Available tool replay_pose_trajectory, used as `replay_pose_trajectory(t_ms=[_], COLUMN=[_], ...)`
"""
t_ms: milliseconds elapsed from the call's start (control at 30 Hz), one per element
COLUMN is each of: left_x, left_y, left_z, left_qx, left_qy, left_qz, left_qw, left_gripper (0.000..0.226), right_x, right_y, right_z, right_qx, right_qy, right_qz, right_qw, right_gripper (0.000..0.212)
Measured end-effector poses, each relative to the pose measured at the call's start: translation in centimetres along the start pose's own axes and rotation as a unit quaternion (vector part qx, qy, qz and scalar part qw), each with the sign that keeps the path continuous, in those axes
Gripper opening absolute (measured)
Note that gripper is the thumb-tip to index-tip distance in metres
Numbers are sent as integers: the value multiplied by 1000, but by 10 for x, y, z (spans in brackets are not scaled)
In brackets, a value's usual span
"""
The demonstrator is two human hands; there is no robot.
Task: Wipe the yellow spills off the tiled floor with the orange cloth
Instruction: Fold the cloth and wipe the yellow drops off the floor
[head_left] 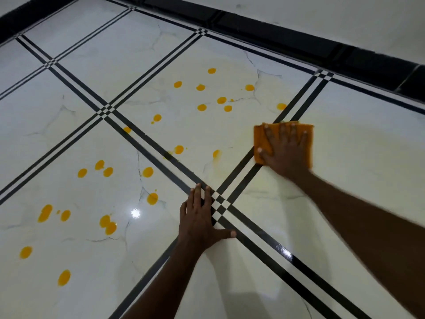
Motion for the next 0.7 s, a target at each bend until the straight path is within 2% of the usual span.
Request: replay_pose_trajectory(t_ms=[100, 200, 267, 367, 433, 500, 600, 633, 700], left_x=[-2, -3, -4, -4, -3, -3, -5, -4, 0], left_y=[-4, -5, -6, -3, 4, 22, 49, 56, 79], left_z=[1, 3, 3, 2, 1, -4, -11, -15, -24], left_qx=[4, 12, 14, 10, 1, 15, 37, 47, 83], left_qy=[-14, -24, -25, -27, -29, -21, -15, -15, -19], left_qz=[-8, -15, -15, -21, -14, -4, -9, -9, -20], left_qw=[1000, 1000, 999, 999, 999, 1000, 999, 999, 996], left_gripper=[140, 140, 142, 145, 142, 139, 136, 136, 137], right_x=[24, 40, 34, 8, 0, 4, 26, 29, 24], right_y=[-71, -56, 2, 88, 79, 31, -27, -26, 20], right_z=[45, 106, 112, 66, 36, 28, 58, 70, 78], right_qx=[-111, -203, -157, 4, 55, 36, -96, -122, -102], right_qy=[-1, -14, 12, 15, 10, 19, -2, -7, 7], right_qz=[15, 37, 40, 41, 4, 0, 14, 23, 33], right_qw=[994, 978, 987, 999, 998, 999, 995, 992, 994], right_gripper=[80, 81, 77, 80, 83, 83, 80, 79, 78])
Point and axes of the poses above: each hand's wrist, its own z-axis away from the middle knuckle, its own x-axis out of the palm, y = z × x, the point moved 3 cm from there along -z, towards the middle knuckle, and after that the axes turned 7 degrees about -y, right-handed, at the moved point
